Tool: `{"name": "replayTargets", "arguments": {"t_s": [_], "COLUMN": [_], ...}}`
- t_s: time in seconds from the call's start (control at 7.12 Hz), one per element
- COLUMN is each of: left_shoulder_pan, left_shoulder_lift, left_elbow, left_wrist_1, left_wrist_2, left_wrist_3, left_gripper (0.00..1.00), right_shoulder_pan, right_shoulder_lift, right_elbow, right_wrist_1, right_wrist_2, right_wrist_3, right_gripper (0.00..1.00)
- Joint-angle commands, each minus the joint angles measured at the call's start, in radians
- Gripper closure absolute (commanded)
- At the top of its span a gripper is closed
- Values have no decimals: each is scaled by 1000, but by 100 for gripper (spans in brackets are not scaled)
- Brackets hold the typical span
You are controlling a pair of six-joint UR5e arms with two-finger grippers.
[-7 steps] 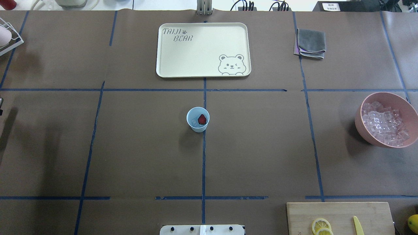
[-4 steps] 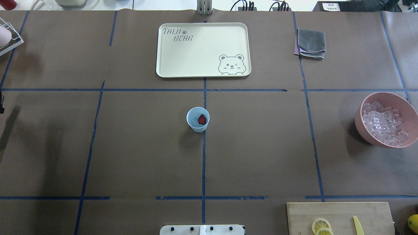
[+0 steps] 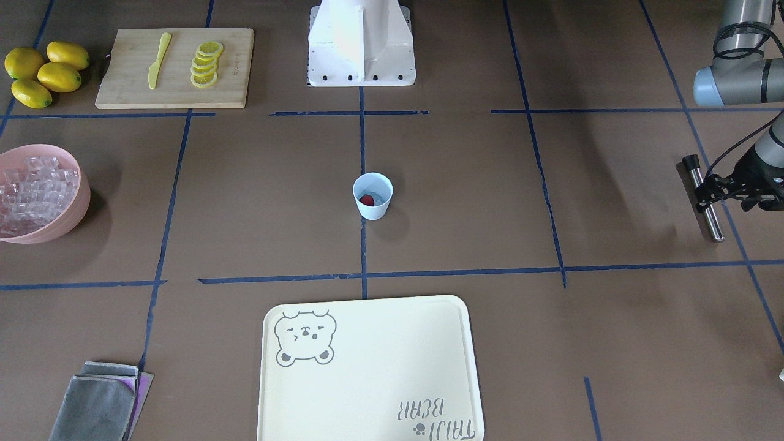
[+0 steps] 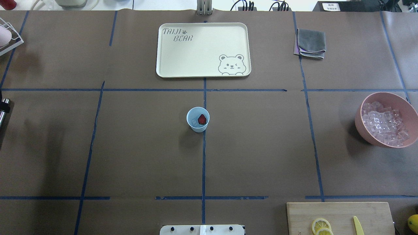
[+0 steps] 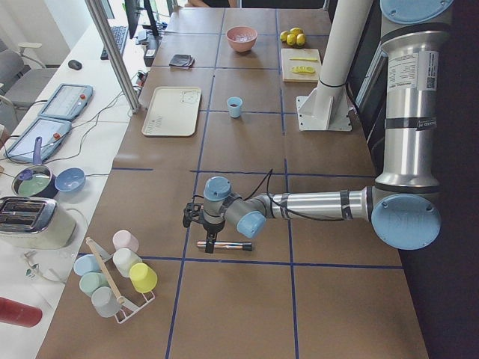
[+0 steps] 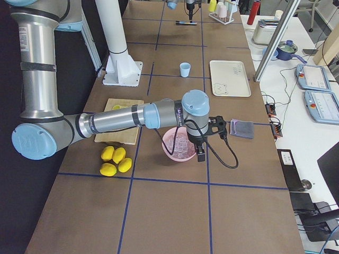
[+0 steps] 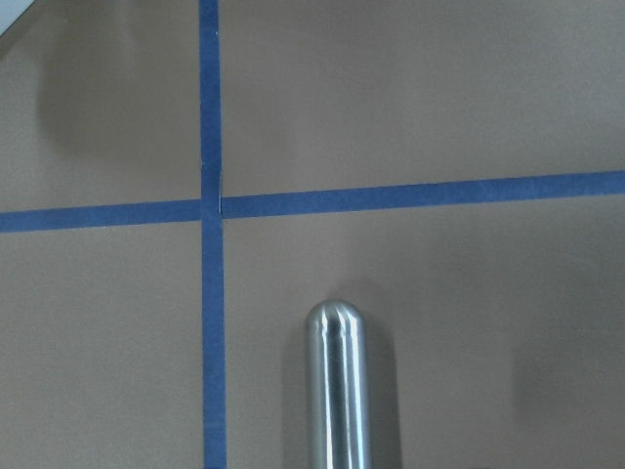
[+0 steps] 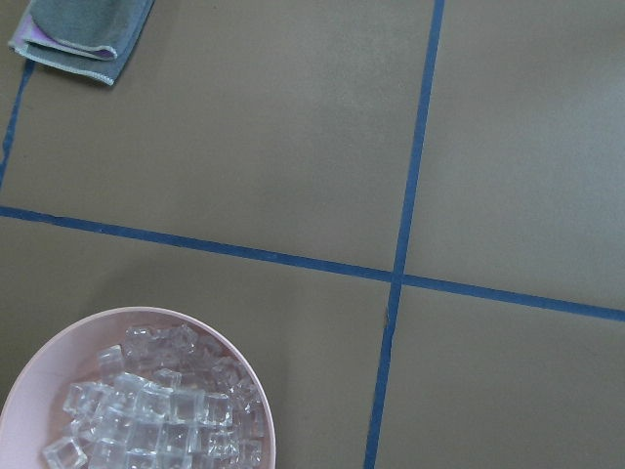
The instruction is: Mash ice and strawberries in cup
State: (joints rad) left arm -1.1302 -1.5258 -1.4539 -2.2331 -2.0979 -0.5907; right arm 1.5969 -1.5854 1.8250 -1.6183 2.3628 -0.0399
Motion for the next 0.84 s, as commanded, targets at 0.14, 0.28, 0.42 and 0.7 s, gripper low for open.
{"name": "replayTargets", "arguments": {"t_s": [0.14, 0.28, 0.42, 0.7], "left_shoulder_pan": [-90, -185, -260, -357], "left_shoulder_lift": [-2, -19, -71, -99], "left_elbow": [-80, -138, -187, -191], "left_wrist_1": [164, 343, 530, 695], "left_wrist_2": [-100, -100, -100, -116], "left_wrist_3": [141, 323, 479, 670], "left_gripper": [0, 0, 0, 0], "right_shoulder_pan": [0, 0, 0, -2], "right_shoulder_lift": [-2, -5, -5, -1], "right_elbow": [0, -1, -3, -9], "right_wrist_1": [5, 6, 8, 8], "right_wrist_2": [-2, -2, -1, -2], "right_wrist_3": [0, 0, -2, -2], "right_gripper": [0, 0, 0, 0]}}
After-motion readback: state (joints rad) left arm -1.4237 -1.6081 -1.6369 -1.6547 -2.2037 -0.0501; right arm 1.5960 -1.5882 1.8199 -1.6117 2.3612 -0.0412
